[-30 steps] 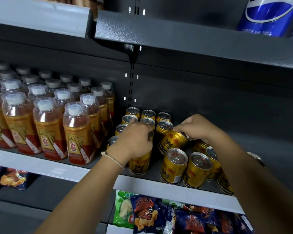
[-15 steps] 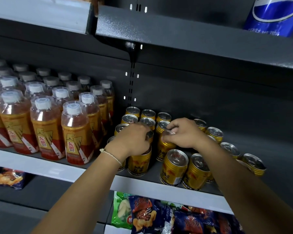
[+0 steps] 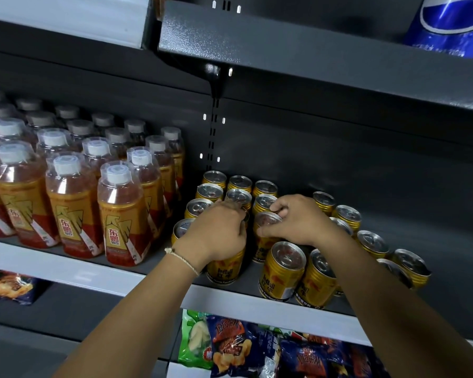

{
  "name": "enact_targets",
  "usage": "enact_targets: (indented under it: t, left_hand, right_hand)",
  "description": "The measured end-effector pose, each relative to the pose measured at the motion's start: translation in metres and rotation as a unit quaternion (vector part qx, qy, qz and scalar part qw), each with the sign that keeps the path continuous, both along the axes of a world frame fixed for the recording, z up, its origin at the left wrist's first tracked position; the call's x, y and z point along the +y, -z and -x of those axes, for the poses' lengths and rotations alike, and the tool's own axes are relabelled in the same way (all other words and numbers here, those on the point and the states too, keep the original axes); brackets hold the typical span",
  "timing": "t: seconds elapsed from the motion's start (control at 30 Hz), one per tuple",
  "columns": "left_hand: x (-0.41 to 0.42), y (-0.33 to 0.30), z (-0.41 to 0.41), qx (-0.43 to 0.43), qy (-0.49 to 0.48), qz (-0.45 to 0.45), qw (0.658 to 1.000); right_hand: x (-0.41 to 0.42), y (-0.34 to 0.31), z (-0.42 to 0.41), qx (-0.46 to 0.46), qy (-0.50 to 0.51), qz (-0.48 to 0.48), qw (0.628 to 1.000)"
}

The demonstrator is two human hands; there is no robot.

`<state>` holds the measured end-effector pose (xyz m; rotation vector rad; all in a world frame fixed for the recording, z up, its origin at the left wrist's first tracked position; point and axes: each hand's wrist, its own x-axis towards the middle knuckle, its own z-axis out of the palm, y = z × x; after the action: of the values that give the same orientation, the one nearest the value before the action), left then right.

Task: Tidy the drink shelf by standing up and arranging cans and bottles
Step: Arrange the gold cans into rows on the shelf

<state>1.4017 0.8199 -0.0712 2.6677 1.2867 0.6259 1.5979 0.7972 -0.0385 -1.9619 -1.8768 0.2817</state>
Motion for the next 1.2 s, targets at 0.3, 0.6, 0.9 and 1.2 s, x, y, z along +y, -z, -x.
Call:
enact_targets:
  t: [0.3, 0.6, 0.9, 1.2]
  left_hand:
    - [-0.001, 0.002, 0.003, -0.012, 0.002, 0.001, 1.0]
    - [-0.007, -0.005, 0.004, -0.029, 0.004, 0.017, 0.999]
    - [-0.025, -0.015, 0.007, -0.092, 0.022, -0.049, 0.994]
    - [-0.064, -0.015, 0.015, -0.196, 0.023, -0.09, 0.976]
  right_hand:
    - [0.0, 0.003, 0.002, 0.042, 0.004, 0.006, 0.999]
    - [-0.005, -0.003, 0.002, 0.064, 0.007, 0.041, 0.997]
    - [-0.047, -0.034, -0.006, 0.003, -0.071, 0.174, 0.982]
    - [-0.065, -0.016, 0.0, -0.076, -0.065, 0.099, 0.99]
